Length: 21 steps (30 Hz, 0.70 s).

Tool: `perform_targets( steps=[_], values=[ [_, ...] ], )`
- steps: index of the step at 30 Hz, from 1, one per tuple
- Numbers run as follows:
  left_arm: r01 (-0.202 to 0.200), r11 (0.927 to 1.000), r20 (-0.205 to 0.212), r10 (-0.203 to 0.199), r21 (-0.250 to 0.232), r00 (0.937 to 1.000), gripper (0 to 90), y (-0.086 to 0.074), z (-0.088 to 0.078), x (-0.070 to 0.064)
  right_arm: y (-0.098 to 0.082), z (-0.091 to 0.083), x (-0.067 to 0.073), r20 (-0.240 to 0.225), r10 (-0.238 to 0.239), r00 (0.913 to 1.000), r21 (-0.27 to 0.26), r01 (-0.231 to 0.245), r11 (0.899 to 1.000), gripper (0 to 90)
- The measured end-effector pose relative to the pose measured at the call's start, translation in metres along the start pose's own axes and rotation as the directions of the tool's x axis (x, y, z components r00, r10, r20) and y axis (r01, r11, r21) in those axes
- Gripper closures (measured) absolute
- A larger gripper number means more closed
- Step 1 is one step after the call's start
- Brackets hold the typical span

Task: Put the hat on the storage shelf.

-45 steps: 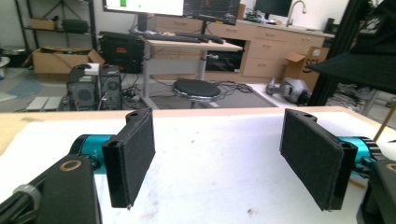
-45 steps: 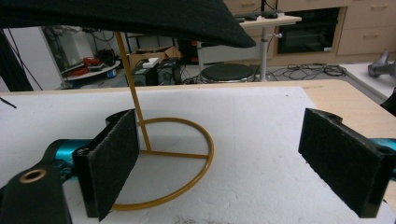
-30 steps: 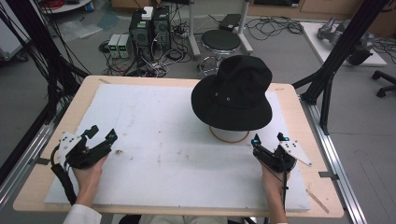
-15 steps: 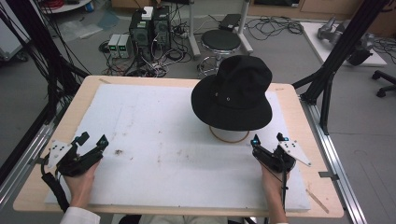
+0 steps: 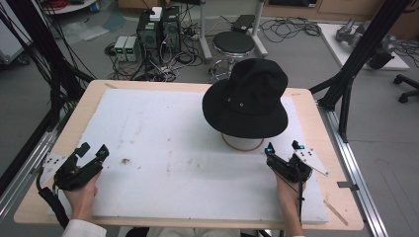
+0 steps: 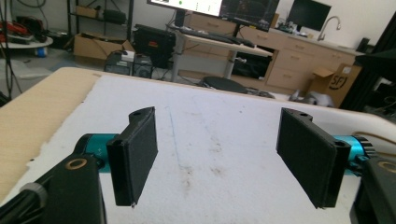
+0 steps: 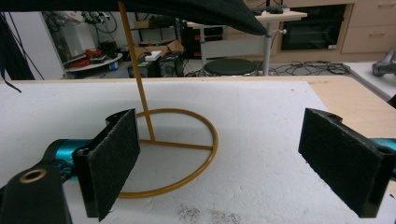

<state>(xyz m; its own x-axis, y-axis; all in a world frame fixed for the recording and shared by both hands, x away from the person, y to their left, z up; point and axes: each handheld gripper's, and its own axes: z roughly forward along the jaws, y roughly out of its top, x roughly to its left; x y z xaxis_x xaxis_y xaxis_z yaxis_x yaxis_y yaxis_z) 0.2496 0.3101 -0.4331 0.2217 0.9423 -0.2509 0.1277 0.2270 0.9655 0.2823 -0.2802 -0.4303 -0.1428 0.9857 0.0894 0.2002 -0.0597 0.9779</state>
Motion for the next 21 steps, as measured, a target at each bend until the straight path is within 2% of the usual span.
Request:
perform_targets(
  steps=[2, 14, 21],
  values=[
    [0.021, 0.9998, 0.004, -0.021, 0.006, 0.9998, 29.3, -0.0015, 0.0016, 0.0019, -0.0002, 0.0003, 0.0003, -0.003, 0.001, 1.0, 0.001, -0.001, 1.0, 11.7],
    [-0.006, 0.9999, 0.007, 0.005, 0.011, 1.0, 29.3, -0.0021, 0.0023, -0.0012, -0.0004, -0.0008, -0.0004, 0.001, 0.0, 1.0, 0.003, 0.0, 1.0, 11.7],
    [-0.036, 0.999, -0.002, 0.036, 0.027, 0.9993, 28.0, -0.0029, 0.0041, -0.0027, -0.0001, -0.0018, -0.0009, 0.004, -0.001, 1.0, -0.004, 0.001, 1.0, 11.7]
  ],
)
